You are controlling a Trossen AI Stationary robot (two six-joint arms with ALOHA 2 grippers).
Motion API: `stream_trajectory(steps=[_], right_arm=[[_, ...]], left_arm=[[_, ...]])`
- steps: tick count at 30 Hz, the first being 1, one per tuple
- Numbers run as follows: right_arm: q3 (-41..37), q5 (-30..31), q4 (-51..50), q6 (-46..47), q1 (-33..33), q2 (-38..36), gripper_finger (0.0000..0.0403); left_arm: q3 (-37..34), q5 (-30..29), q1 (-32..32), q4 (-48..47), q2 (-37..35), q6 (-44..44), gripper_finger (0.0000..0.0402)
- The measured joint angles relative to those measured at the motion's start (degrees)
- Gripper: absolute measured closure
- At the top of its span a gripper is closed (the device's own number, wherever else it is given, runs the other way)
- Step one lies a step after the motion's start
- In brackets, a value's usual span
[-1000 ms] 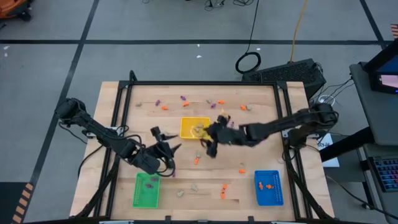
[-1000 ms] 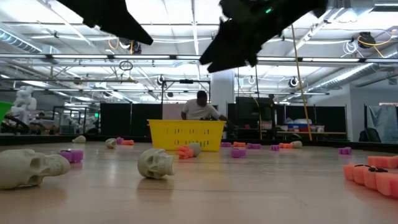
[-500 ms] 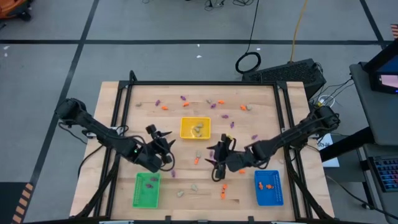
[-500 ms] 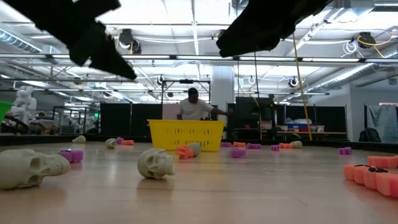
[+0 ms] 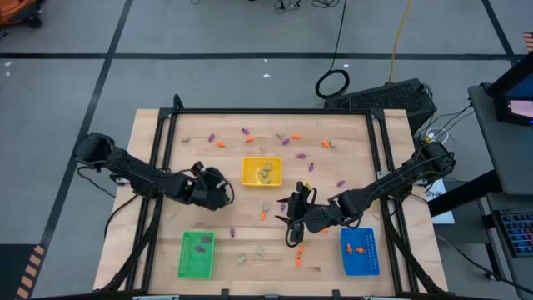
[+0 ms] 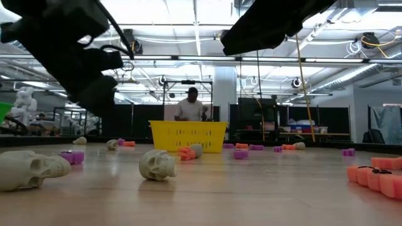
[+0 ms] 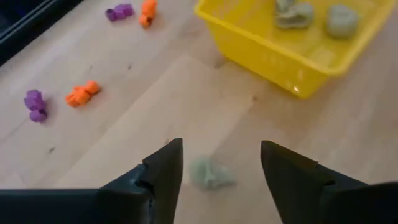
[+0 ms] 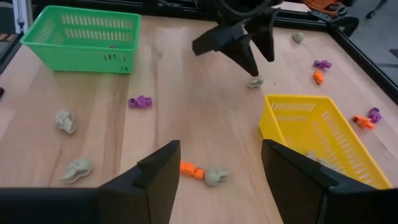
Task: Sort Halloween decoration
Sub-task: Put the white skull toy in the yellow basket
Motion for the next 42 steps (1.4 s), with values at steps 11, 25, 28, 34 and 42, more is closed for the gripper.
stream_trajectory(steps=[11, 25, 28, 34, 42], right_arm=[[0.0, 0.0, 0.0, 0.3, 0.0, 0.0, 0.0193], [0.0, -0.1, 0.0, 0.5, 0.0, 0.0, 0.0193], [0.0, -0.1, 0.0, 0.5, 0.0, 0.0, 0.0193], [0.0, -0.1, 0.0, 0.5, 0.0, 0.0, 0.0193], [0.0, -0.1, 0.0, 0.5, 0.0, 0.0, 0.0193]], left_arm=[[-3.5, 10.2, 7.7, 5.9, 0.0, 0.0, 0.0112], [-3.5, 11.4, 7.7, 6.9, 3.9, -2.9, 0.0136], [-3.4, 10.4, 7.6, 8.2, 6.1, -3.1, 0.015], [-3.3, 9.5, 7.6, 10.6, 7.7, -3.4, 0.0179], [-3.3, 10.7, 7.7, 9.9, 7.6, -6.0, 0.0244]])
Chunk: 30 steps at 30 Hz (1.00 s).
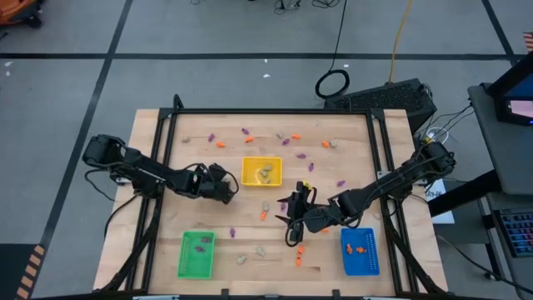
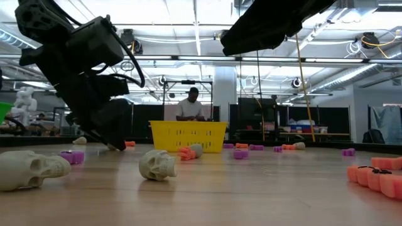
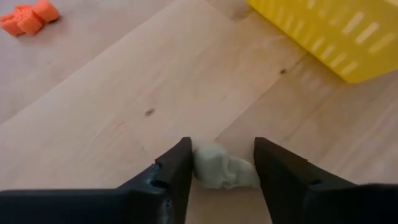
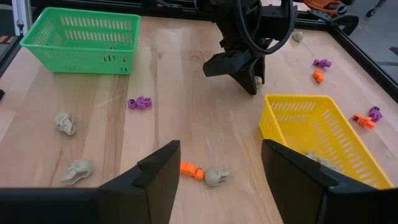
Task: Sort Halloween decoration
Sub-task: Put the white skull toy in the yellow basket
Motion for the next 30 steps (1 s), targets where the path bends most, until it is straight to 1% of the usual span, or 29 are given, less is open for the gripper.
stream_trajectory(steps=[5, 10, 19, 25, 30], right_arm=[[0.0, 0.0, 0.0, 0.0, 0.0, 0.0, 0.0193], [0.0, 0.0, 0.0, 0.0, 0.0, 0.0, 0.0193], [0.0, 0.0, 0.0, 0.0, 0.0, 0.0, 0.0193], [0.0, 0.0, 0.0, 0.0, 0.0, 0.0, 0.0193], [0.0, 0.0, 0.0, 0.0, 0.0, 0.0, 0.0193]], left_arm=[[0.0, 0.4, 0.0, -0.1, 0.0, 0.0, 0.0276], [0.0, 1.4, 0.0, -0.2, 0.0, 0.0, 0.0293], [0.3, 2.5, 0.0, -0.7, 0.0, 0.6, 0.0295], [1.9, 3.2, -0.3, -1.5, 0.1, 3.6, 0.0295], [3.1, 3.6, -1.5, -5.1, 0.2, 3.2, 0.0295]])
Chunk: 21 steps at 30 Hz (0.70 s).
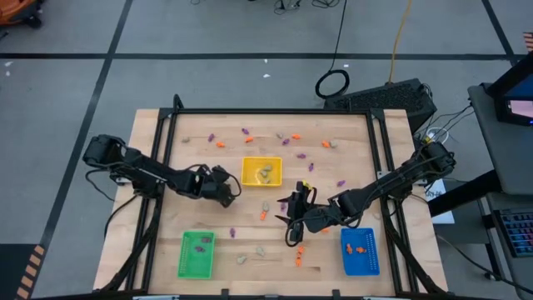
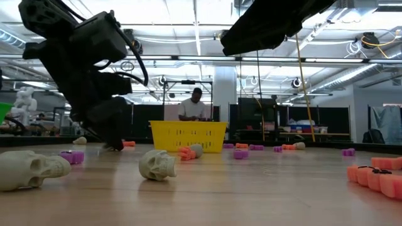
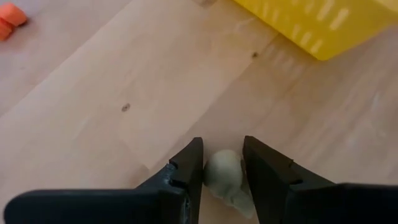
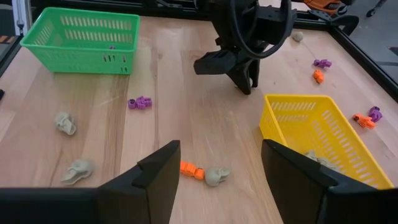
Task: Sort Halloween decoration
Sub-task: Put the white skull toy in the yellow basket
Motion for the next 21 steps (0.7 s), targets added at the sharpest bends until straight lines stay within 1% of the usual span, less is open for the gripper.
stream_trajectory(steps=[13, 21], right_arm=[[0.0, 0.0, 0.0, 0.0, 0.0, 0.0, 0.0193], [0.0, 0.0, 0.0, -0.2, 0.0, 0.0, 0.0193]], left_arm=[[3.2, -0.5, -1.8, -3.3, 0.0, 1.0, 0.0295], [3.6, -0.7, -2.4, -3.2, 0.0, 1.4, 0.0295]])
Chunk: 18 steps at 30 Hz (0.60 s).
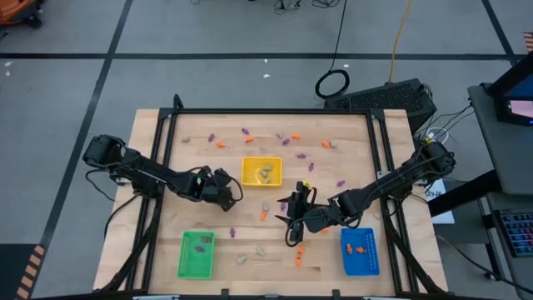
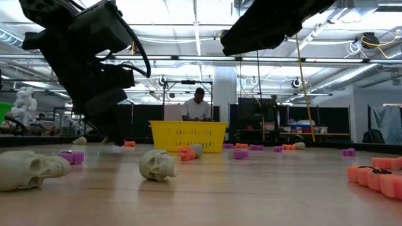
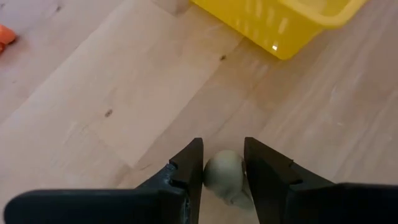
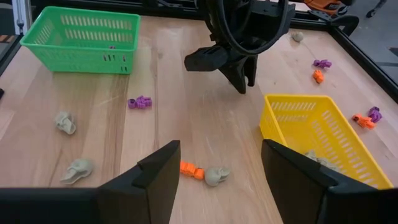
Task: Sort Halloween decoration
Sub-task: Put the white skull toy in the yellow basket
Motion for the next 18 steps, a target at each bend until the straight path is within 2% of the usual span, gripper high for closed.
stream_trajectory(steps=[7, 18], right_arm=[[0.0, 0.0, 0.0, 0.0, 0.0, 0.0, 0.0193], [0.0, 0.0, 0.0, 0.0, 0.0, 0.0, 0.0193]], left_arm=[[0.0, 0.0, -1.9, 0.0, -2.3, 0.0, 0.0295], [0.0, -5.9, -5.0, 2.2, -14.4, 5.9, 0.0295]])
